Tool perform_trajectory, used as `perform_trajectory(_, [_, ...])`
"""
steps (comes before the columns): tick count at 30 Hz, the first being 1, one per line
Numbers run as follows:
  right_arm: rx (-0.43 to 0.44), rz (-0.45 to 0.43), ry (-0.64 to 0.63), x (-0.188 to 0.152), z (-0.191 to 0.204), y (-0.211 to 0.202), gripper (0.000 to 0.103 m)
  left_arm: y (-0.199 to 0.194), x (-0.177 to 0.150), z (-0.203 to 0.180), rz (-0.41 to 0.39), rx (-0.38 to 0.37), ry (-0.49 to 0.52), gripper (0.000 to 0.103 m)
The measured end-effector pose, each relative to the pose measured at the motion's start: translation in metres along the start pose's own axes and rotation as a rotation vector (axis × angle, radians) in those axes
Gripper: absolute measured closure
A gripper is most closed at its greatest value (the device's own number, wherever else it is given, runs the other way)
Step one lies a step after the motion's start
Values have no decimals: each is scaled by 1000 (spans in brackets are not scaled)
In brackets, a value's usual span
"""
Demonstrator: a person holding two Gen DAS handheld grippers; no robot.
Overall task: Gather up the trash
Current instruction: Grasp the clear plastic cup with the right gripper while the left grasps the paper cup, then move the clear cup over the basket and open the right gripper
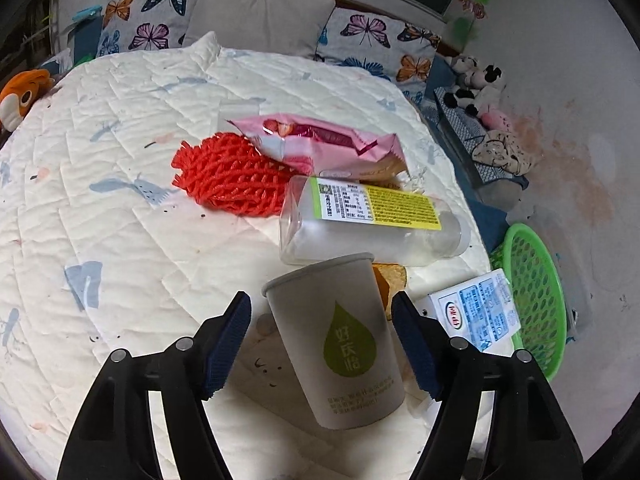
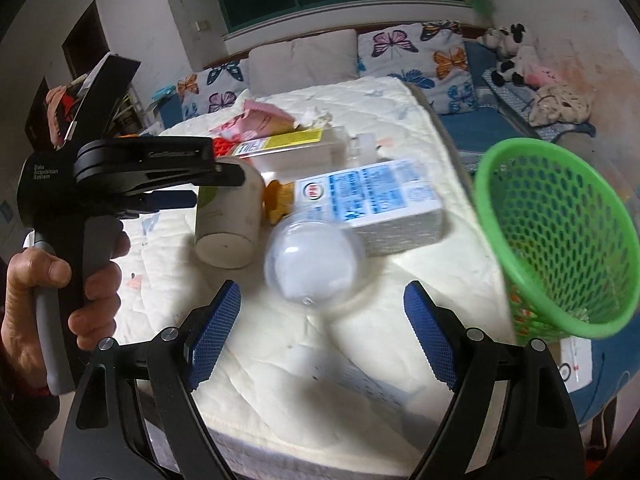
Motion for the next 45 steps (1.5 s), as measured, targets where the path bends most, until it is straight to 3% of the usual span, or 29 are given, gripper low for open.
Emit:
perform_trajectory(10, [6, 29, 30, 7, 2, 32, 20, 11, 1, 1, 19, -20, -4, 33])
perform_trajectory(15, [6, 40, 36, 6, -1, 38, 26, 14, -1, 3, 23, -33, -6, 33])
perform_trajectory(20, [6, 52, 42, 3, -2, 42, 37, 14, -1, 5, 27, -61, -11, 38])
perform_trajectory(26, [12, 32, 40, 2, 0, 35, 38, 6, -3, 6, 22, -98, 2, 44])
perform_trajectory(35, [27, -1, 37, 0, 4, 10, 39, -22, -11, 5, 4, -150, 23, 46])
perform_trajectory(45, [-47, -34, 68, -2, -30, -21, 39, -53, -14, -32, -15, -217, 108, 46])
Point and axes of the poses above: each gripper's, at about its wrist camera, not at the fingertips, and y roughly the way its jaws point, z to its left, x to its top, the point moved 2 cm from there along y, roughly the way its jaws point, and after that the axes turned 7 degrees about -y, right-handed, at the moved point
